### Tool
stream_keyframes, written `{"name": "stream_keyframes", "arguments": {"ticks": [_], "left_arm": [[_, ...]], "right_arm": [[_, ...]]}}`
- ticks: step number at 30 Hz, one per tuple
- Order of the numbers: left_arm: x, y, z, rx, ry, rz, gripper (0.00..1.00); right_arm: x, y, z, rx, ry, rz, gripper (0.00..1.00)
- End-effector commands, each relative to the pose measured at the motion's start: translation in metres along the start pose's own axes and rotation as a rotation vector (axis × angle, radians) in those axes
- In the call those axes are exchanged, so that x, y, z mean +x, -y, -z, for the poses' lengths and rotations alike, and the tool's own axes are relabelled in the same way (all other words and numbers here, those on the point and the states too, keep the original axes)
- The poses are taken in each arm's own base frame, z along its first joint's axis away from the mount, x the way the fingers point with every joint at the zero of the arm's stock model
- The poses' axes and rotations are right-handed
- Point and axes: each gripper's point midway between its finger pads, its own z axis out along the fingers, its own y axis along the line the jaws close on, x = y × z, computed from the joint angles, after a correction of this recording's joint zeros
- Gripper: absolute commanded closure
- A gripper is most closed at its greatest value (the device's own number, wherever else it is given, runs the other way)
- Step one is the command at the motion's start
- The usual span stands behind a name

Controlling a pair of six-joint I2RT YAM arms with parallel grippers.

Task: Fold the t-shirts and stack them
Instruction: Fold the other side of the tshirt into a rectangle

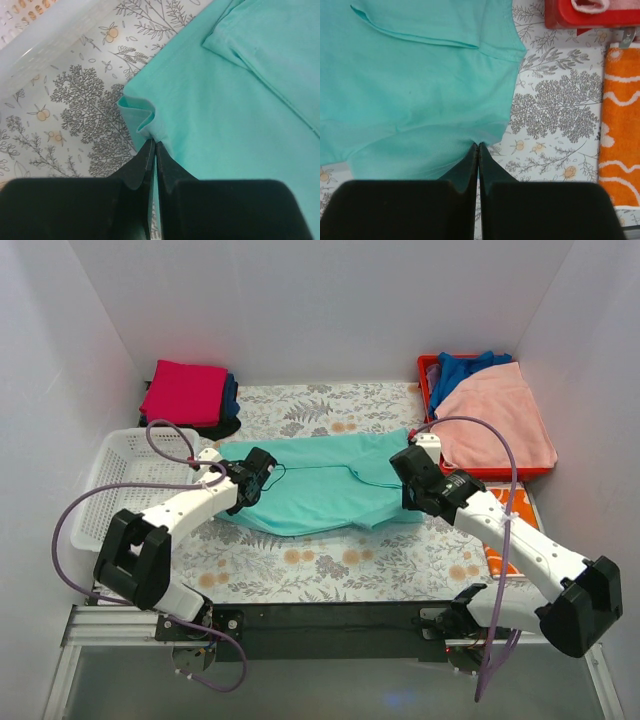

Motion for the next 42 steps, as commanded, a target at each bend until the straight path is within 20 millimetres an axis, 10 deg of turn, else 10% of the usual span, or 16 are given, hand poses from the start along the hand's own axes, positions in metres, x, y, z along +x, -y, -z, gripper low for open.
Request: {"name": "stream_keyframes", "arguments": {"ticks": [1,30,42], "left_arm": [[-0.025,0.016,-0.007,-0.012,0.073,0.034,1.00],[-0.060,0.058,-0.084,-0.073,0.103,-0.041,1.00],[-0.071,0.061,-0.096,-0.102,0.119,-0.047,1.00]], "right_arm": [[-0.043,-0.002,-0.015,-0.019,0.083,-0.014,0.99],[-0.089,-0.011,-0.144,-0.027,-0.020,0.011,0.99],[-0.117,0.004,-0.162,-0.002,0.005,-0.013,0.99]]}}
